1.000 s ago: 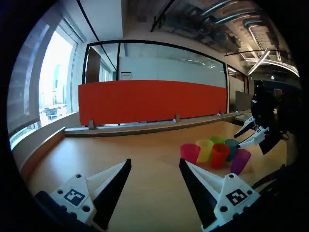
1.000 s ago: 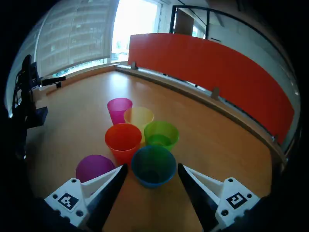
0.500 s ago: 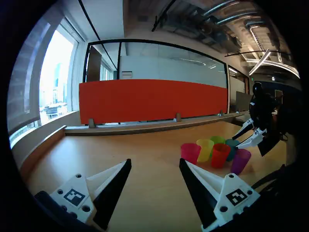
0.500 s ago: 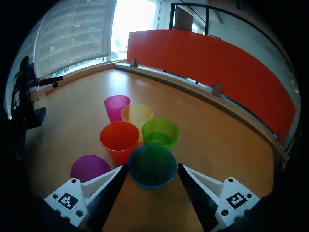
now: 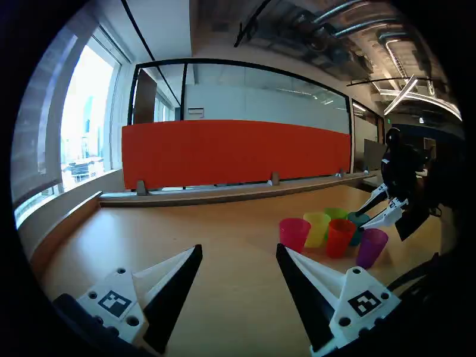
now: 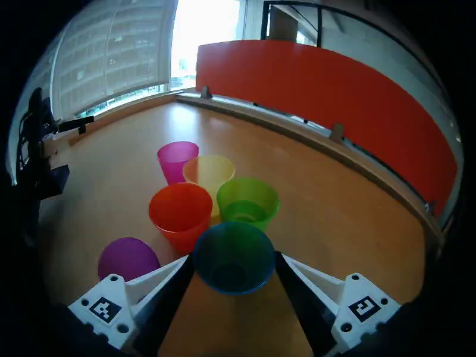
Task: Pour water
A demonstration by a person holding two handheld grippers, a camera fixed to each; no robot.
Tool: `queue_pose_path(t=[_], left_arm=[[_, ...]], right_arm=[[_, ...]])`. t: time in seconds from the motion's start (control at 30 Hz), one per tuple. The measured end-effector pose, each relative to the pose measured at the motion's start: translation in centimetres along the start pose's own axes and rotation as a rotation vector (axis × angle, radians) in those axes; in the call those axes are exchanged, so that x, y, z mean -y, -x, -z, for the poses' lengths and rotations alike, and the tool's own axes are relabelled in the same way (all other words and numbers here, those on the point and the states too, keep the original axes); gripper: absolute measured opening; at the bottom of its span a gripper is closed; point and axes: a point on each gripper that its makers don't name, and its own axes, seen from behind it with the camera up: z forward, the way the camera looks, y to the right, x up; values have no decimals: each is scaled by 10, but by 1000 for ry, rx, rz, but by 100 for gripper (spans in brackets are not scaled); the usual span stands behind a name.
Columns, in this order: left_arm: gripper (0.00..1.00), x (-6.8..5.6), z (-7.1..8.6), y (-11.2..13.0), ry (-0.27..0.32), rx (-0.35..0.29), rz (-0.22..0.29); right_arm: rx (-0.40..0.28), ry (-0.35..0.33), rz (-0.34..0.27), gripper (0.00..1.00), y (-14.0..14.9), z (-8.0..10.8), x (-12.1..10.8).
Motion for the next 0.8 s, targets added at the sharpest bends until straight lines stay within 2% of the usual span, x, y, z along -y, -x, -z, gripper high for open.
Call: queue_pose_path(t=[0.57,0.8], left_arm=[[92,3,0,4,-3,4,2],[92,1,1,0,2,1,0]], right_arm=[[2,-3,11,100,-1,-7,2],[3,-8,18,95,-1,-7,3]])
